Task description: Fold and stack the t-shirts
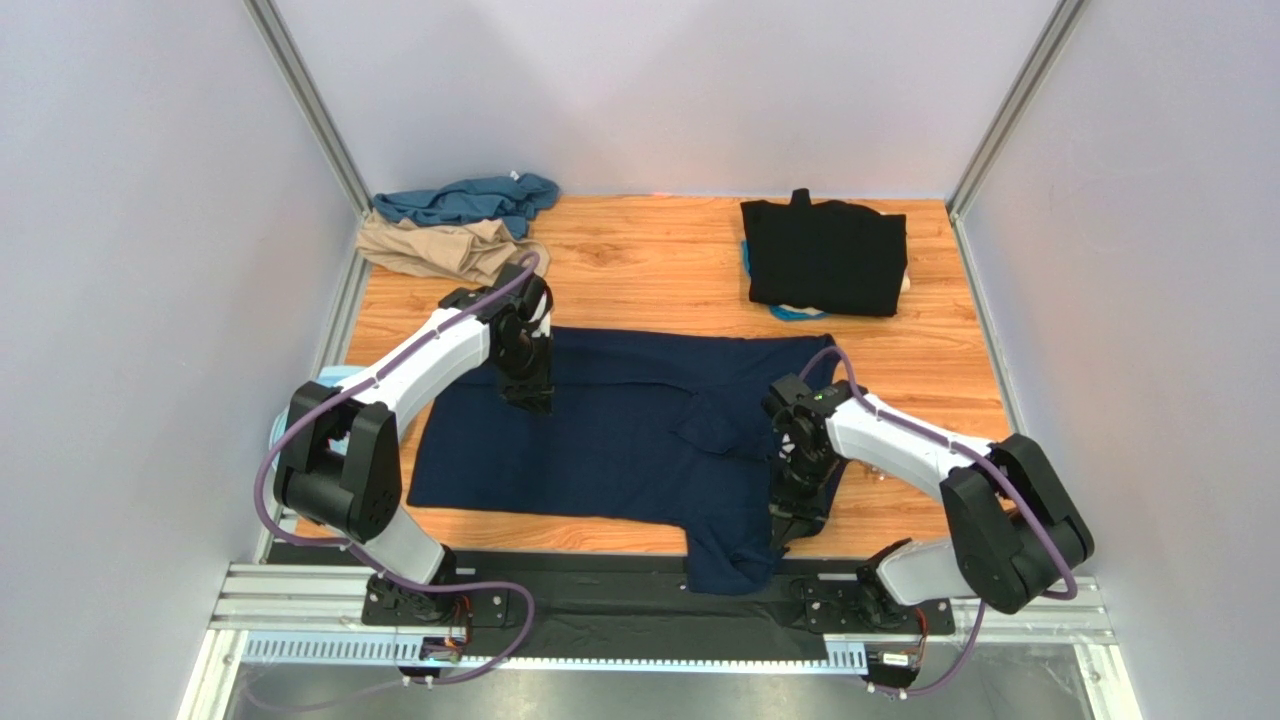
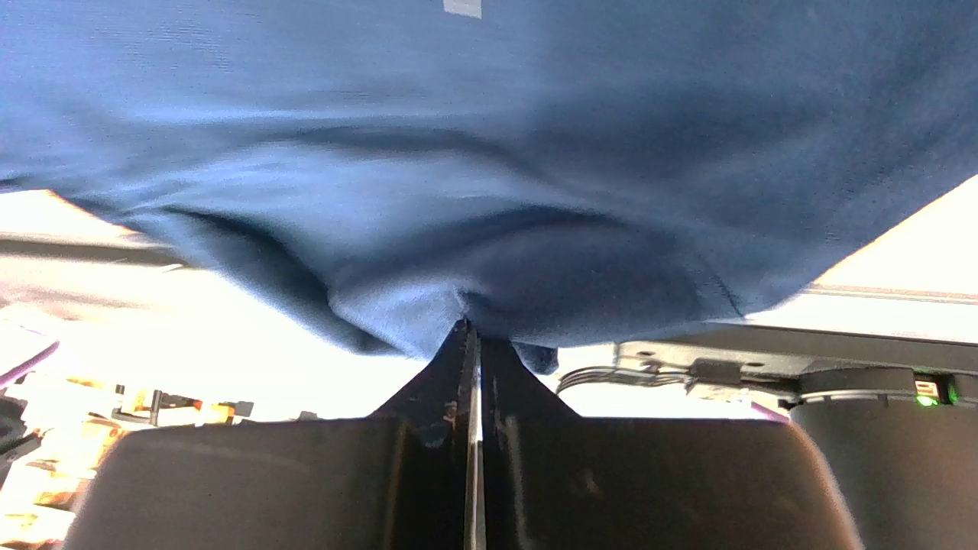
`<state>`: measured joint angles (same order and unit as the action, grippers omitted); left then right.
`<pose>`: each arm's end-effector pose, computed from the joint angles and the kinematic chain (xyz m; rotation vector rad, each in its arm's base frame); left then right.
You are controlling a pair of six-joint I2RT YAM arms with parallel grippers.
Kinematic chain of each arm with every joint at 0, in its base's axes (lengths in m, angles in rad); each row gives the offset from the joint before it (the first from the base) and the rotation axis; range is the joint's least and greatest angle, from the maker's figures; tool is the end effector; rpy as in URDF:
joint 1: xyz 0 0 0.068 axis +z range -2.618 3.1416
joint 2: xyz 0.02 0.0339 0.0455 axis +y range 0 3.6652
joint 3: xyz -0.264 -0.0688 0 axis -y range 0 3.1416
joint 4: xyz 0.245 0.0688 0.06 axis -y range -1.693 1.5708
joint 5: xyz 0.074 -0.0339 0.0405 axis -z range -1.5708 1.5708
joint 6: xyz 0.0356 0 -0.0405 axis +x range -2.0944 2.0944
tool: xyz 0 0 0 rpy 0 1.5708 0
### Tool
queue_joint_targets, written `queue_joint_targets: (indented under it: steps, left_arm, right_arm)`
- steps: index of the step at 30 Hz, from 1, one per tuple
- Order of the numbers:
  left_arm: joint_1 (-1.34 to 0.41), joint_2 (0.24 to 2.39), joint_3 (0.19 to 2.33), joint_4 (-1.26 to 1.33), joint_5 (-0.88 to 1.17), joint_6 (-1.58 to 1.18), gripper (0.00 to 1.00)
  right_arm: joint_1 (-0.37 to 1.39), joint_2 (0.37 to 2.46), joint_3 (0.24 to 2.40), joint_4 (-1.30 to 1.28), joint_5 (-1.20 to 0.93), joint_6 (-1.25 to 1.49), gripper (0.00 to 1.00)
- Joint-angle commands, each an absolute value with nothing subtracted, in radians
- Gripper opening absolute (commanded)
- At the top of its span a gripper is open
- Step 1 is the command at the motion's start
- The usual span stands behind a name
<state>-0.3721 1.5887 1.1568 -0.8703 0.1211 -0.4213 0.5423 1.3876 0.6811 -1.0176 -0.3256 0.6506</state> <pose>0.2792 -0.1136 0.2240 -0.0480 2.9236 -0.3161 0.1490 0.1030 0.1532 -0.1882 -2.8154 -0.2617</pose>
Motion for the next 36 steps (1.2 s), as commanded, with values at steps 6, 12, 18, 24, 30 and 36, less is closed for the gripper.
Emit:
queue_joint_targets:
  steps: [6,12,18,24,30,36]
  left_arm:
    - [-0.377,1.571,1.198,-0.885,0.089,-0.407,0.26]
    - [-0.377,1.552,1.186,-0.891,0.074,-0.399,0.26]
    - [-0.377,1.517,1.132,-0.893,0.002,-0.416,0.29]
    - [-0.260,1.513,1.036,-0.942,-0.075,-0.449,0.32]
    - [-0.084,1.531,1.020,-0.988,-0.141,-0.459,0.33]
    - [0.035,1.572,0.971,-0.996,-0.103,-0.454,0.38]
  right_arm:
    - [0.548,1.453,0.936,-1.101,-0.287,0.598,0.00]
    - [0.543,1.555,1.063,-1.135,-0.276,0.552,0.00]
    - [0.485,1.620,1.150,-1.141,-0.267,0.512,0.00]
    - [0.424,1.638,1.227,-1.180,-0.262,0.465,0.00]
    - [0.390,1.621,1.198,-1.160,-0.301,0.459,0.00]
    - [0.373,1.624,1.203,-1.121,-0.347,0.463,0.00]
